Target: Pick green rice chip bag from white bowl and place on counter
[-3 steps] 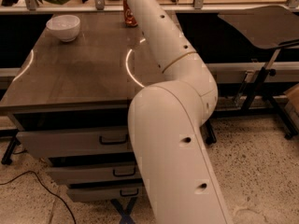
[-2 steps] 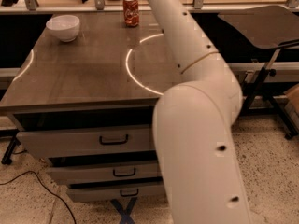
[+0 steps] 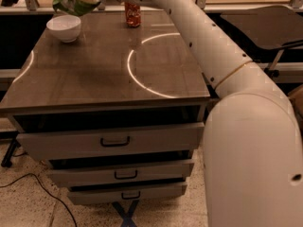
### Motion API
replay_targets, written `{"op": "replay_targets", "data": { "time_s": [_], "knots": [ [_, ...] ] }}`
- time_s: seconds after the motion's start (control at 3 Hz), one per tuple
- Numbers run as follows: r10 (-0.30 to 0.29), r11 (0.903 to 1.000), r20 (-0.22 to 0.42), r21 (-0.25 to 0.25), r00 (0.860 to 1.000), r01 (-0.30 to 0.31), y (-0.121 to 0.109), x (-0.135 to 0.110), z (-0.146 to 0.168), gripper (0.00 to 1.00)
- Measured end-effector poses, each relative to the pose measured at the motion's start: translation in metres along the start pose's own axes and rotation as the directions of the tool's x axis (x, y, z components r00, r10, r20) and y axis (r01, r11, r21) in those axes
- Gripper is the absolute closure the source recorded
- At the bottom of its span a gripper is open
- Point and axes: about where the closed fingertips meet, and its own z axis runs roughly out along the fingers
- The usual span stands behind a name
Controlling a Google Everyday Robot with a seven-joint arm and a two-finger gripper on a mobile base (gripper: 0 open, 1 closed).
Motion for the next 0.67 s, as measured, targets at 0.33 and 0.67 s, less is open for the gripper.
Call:
{"op": "replay_targets", "data": {
  "time_s": [0.33, 0.67],
  "knots": [
    [0.044, 0.9981, 0.014, -0.043, 0.999, -0.043, 0.037, 0.004, -0.015, 1.00],
    [0.079, 0.9931, 0.015, -0.088, 0.997, -0.077, 0.068, 0.015, -0.031, 1.00]
  ]
}}
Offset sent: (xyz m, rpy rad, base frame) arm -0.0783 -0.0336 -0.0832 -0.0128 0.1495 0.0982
